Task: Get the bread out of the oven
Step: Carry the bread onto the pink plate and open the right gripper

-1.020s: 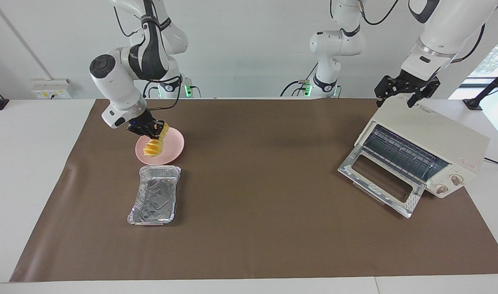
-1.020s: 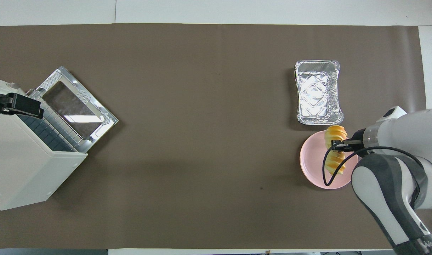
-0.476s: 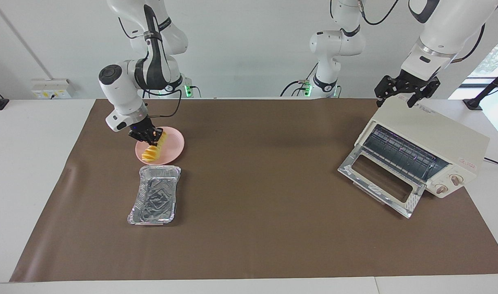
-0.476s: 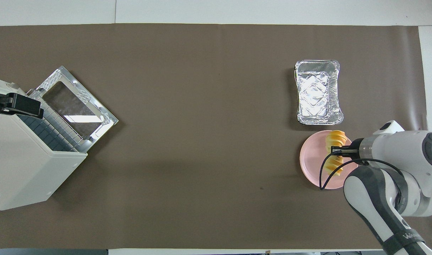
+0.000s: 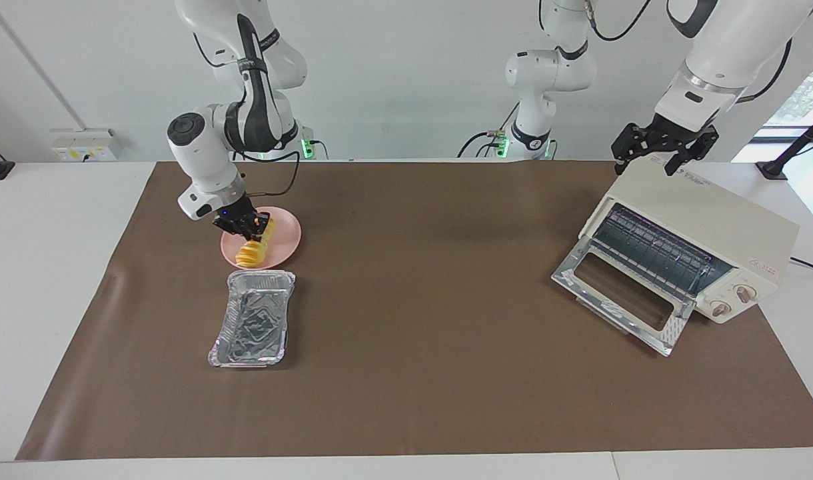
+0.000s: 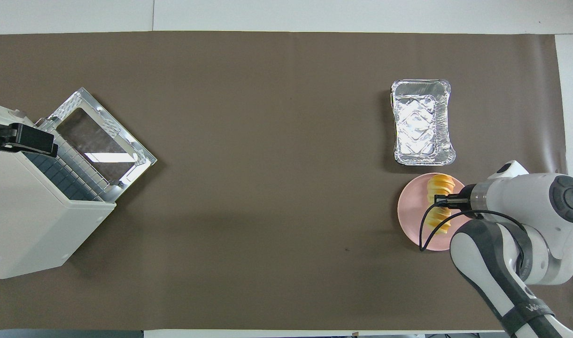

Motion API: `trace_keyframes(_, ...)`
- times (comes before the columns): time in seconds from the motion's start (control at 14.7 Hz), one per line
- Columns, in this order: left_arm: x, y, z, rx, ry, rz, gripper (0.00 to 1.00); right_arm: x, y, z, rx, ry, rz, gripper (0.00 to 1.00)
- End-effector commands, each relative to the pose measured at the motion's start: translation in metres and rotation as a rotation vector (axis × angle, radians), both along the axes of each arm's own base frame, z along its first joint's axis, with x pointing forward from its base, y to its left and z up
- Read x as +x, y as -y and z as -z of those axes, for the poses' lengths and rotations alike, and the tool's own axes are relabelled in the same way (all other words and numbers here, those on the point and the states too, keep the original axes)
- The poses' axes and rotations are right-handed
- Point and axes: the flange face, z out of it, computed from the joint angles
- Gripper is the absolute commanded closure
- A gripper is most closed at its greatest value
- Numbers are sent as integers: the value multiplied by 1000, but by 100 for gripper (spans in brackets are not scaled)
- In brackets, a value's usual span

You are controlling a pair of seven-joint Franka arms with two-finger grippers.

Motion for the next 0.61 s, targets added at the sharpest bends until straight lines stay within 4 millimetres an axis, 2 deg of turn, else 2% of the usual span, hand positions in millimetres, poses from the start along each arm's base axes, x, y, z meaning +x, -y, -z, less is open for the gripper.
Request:
trace_keyframes(0.0, -1, -2, 1, 0, -8, 2, 0, 8, -3, -27, 7, 5, -4, 0)
trace_keyframes(0.14, -1, -2, 1, 0, -8, 2, 0, 22, -6, -69, 14, 1, -3, 0)
trace_keyframes(0.2, -1, -2, 1, 0, -8, 2, 0, 30, -8, -97, 18, 7, -11, 0)
trace_keyframes(0.54, -1, -2, 1, 0, -8, 2, 0, 43, -2, -219, 21, -3, -23, 0)
